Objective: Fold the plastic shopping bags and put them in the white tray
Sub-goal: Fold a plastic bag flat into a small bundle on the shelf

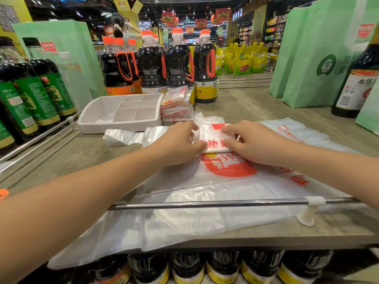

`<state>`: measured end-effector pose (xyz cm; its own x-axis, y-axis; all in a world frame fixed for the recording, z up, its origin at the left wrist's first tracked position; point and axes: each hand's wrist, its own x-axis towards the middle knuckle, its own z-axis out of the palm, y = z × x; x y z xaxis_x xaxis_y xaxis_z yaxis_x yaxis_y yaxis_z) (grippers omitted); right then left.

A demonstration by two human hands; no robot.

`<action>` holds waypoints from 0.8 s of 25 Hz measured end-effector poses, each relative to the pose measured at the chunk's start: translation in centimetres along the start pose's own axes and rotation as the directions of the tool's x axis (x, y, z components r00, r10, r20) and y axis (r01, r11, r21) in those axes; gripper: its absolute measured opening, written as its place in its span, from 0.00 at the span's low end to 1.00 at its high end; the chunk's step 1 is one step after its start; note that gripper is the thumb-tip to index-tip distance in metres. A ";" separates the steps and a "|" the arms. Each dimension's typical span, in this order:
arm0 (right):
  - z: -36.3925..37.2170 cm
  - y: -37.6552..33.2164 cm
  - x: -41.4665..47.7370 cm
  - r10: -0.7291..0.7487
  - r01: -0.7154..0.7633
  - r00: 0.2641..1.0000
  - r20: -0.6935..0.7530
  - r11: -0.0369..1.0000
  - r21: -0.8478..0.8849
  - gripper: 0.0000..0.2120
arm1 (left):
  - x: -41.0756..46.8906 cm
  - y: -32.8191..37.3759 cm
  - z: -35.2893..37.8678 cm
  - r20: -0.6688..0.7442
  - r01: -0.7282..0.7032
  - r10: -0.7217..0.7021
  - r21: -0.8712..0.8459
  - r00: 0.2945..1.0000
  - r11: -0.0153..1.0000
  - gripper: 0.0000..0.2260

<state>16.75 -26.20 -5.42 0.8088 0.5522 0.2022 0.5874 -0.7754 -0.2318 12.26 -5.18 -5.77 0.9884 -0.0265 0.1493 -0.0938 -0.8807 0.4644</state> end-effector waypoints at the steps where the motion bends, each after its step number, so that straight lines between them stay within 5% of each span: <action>1: 0.0 0.0 -0.1 0.001 -0.001 1.000 0.014 1.000 0.004 0.21 | 0.0 0.0 0.0 0.032 -0.010 0.009 0.030 0.999 0.999 0.25; 14: -0.7 0.8 -1.2 0.038 -0.042 0.999 0.028 0.988 0.149 0.24 | 0.1 -1.7 0.0 0.281 -0.005 0.066 -0.211 0.957 0.978 0.31; 20: -0.5 0.6 -1.1 0.006 -0.012 0.998 0.060 0.996 0.088 0.23 | -0.2 -0.6 0.1 0.212 -0.083 0.119 -0.171 0.970 0.982 0.28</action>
<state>16.25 -27.43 -5.32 0.8128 0.5647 0.1428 0.5781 -0.7520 -0.3168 12.09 -4.64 -6.16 0.9728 -0.2311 0.0149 -0.1948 -0.7815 0.5928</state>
